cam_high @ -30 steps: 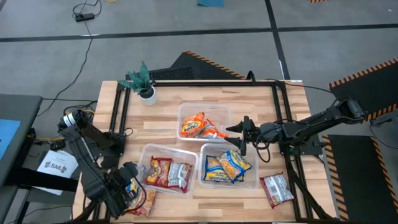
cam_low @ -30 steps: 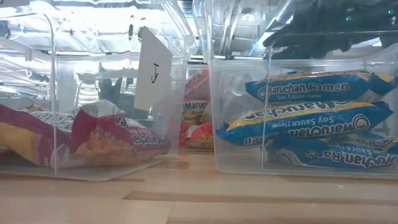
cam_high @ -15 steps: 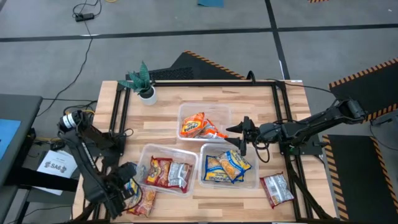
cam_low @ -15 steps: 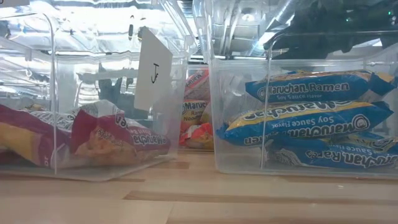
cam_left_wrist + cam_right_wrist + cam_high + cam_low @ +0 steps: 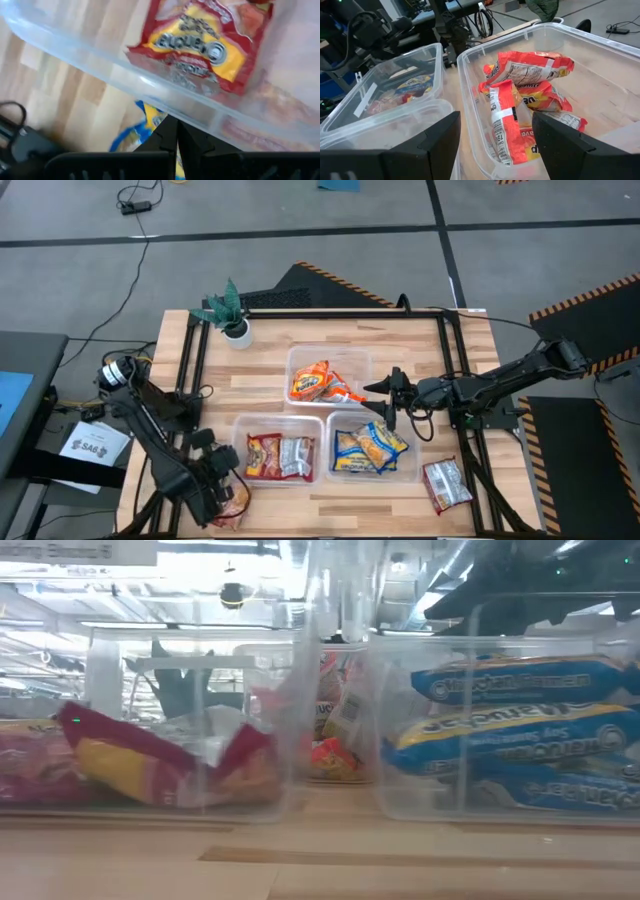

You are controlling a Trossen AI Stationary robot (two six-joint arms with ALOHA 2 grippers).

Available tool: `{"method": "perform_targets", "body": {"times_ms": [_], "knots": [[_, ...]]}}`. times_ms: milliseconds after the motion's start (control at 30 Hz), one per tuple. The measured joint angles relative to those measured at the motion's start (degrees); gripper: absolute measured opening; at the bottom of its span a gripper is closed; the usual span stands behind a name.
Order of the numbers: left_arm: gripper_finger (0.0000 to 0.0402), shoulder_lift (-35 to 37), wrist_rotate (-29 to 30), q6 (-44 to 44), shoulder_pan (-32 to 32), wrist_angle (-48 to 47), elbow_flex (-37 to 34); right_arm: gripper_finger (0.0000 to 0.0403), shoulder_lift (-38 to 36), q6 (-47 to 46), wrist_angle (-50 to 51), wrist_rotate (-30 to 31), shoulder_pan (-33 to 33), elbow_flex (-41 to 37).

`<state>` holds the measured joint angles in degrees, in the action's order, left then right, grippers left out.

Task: Sort Maruchan noodles
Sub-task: Adjust the bottom left transparent bin on the table

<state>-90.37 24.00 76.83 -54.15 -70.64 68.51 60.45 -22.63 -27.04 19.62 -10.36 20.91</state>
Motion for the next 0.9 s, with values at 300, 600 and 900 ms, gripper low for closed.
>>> {"method": "perform_targets", "body": {"times_ms": [300,600,900], "knots": [[0.0,2.8,-3.0,-1.4,1.6,-5.1,0.0,0.0269,0.0,0.0,0.0,0.0,0.0,0.0],[0.0,9.0,5.8,2.4,-3.5,-5.1,0.0,0.0269,0.0,0.0,0.0,0.0,0.0,0.0],[0.0,10.2,7.3,-2.5,-4.0,-4.7,-0.5,0.0269,0.0,0.0,0.0,0.0,0.0,0.0]]}}
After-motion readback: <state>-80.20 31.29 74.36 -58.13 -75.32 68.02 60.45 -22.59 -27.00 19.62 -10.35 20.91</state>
